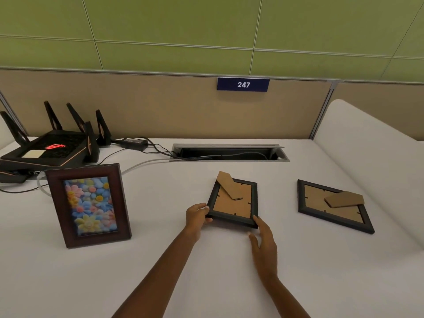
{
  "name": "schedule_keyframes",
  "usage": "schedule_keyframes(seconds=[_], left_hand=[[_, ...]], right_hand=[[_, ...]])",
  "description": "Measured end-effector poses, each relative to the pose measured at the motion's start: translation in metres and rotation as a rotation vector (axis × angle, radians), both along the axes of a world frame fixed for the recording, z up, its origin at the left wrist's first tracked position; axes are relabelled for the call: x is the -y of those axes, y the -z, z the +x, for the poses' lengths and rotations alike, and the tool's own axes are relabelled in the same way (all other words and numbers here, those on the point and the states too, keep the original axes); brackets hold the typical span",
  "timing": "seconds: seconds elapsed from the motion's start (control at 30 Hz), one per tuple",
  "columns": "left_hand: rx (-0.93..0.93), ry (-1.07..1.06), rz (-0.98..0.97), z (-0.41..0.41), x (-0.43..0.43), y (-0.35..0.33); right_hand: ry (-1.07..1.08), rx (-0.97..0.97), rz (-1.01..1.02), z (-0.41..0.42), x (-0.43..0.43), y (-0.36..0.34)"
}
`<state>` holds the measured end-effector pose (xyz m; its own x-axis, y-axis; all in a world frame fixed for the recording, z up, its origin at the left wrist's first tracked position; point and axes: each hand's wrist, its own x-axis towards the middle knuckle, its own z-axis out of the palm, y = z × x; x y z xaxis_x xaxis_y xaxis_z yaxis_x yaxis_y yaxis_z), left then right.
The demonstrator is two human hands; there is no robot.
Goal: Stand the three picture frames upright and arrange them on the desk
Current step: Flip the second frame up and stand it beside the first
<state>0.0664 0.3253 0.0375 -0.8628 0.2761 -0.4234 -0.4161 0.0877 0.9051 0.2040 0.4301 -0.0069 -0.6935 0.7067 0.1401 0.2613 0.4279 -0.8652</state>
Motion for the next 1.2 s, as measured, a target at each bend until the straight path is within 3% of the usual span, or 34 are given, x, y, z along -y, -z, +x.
schedule_keyframes(seconds=[0.23,0.6,0.9,1.2], left_hand=[[0.048,-0.092,0.063,0.006,0.0,-0.029],[0.171,-0.074,0.268,0.03,0.044,-0.07],[0.031,0.009,0.301,0.021,0.077,-0.109],[-0.189,0.004,-0.047,0.025,0.084,-0.09]], right_hand=[[-0.027,-0.143,-0.005,-0.005,-0.02,-0.015],[-0.185,-0.143,0.262,-0.026,-0.043,-0.055],[-0.189,-0.423,0.115,-0.034,-0.009,-0.079],[-0.186,-0.567,-0.348,-0.042,0.011,-0.098]])
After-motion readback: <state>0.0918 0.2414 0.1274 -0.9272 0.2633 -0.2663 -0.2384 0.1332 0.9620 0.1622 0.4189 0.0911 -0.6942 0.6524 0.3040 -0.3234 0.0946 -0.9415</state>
